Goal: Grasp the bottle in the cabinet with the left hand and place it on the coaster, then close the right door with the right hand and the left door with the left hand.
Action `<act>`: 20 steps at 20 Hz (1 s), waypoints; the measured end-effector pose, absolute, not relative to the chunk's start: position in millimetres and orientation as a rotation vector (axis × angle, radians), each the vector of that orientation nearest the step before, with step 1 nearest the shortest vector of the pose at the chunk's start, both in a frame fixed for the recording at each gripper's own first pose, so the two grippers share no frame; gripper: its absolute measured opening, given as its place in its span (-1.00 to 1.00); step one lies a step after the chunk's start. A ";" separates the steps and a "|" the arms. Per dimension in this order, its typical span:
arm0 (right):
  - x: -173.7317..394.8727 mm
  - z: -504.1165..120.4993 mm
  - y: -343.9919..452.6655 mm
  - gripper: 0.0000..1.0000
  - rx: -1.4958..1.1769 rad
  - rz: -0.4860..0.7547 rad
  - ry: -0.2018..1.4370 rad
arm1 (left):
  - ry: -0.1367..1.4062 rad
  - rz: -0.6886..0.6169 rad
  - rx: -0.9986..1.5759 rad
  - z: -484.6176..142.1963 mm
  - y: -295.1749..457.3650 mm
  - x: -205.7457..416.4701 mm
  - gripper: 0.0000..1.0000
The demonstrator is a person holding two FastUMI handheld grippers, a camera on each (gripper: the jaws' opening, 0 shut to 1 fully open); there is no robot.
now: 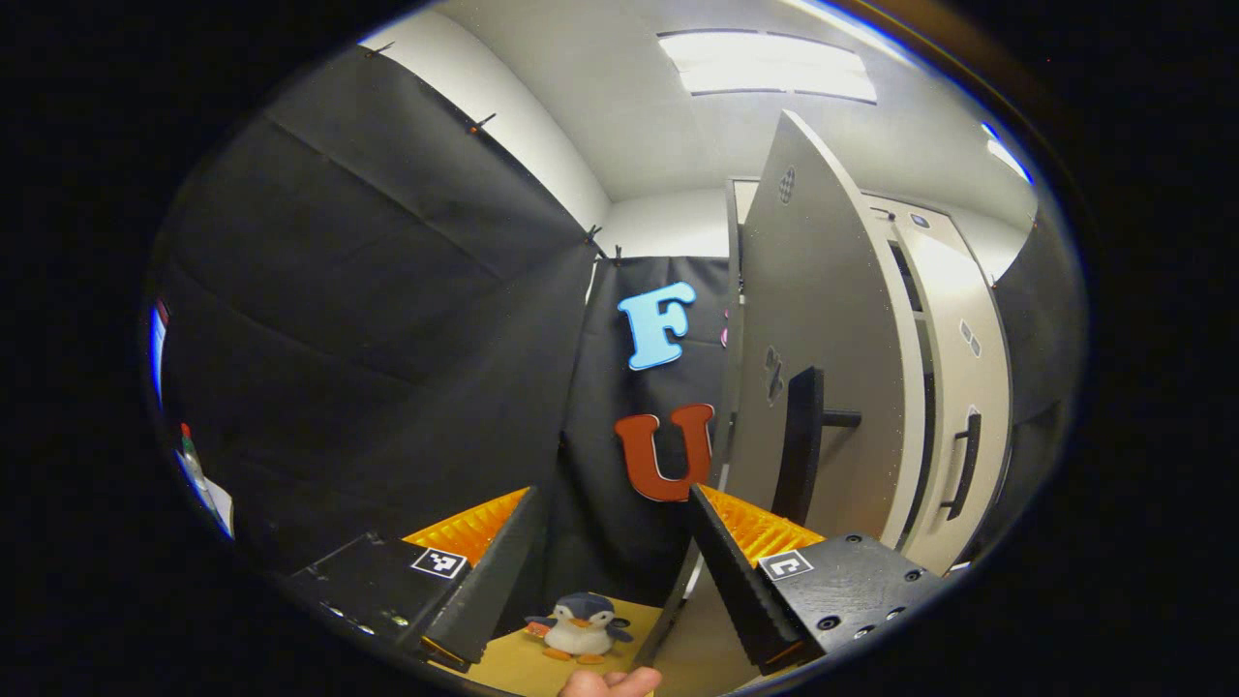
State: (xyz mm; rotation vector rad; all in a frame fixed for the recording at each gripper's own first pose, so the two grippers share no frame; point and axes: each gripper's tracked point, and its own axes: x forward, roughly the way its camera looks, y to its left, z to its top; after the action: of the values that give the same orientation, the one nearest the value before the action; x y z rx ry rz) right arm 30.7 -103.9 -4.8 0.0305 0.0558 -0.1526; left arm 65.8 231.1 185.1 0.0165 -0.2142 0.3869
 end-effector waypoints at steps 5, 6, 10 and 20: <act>28.6 1.6 -102.4 0.66 0.026 -0.161 0.041 | -0.170 0.171 0.005 176.9 164.6 102.4 0.97; 28.2 2.5 -101.1 0.66 0.027 -0.162 0.041 | -0.166 0.136 0.005 175.8 152.5 104.3 0.98; 26.2 3.6 -99.0 0.66 0.020 -0.165 0.046 | -0.199 0.100 0.086 182.2 140.1 99.3 0.99; 21.3 -4.9 -82.8 0.66 0.025 -0.143 0.066 | -0.209 0.009 0.146 162.1 83.0 82.5 0.99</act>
State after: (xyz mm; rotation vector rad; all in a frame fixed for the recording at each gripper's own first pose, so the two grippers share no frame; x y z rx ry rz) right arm 21.3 -82.8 -4.9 0.0250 0.0657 -0.1432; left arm 82.5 83.0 162.1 0.1464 -0.2091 0.0087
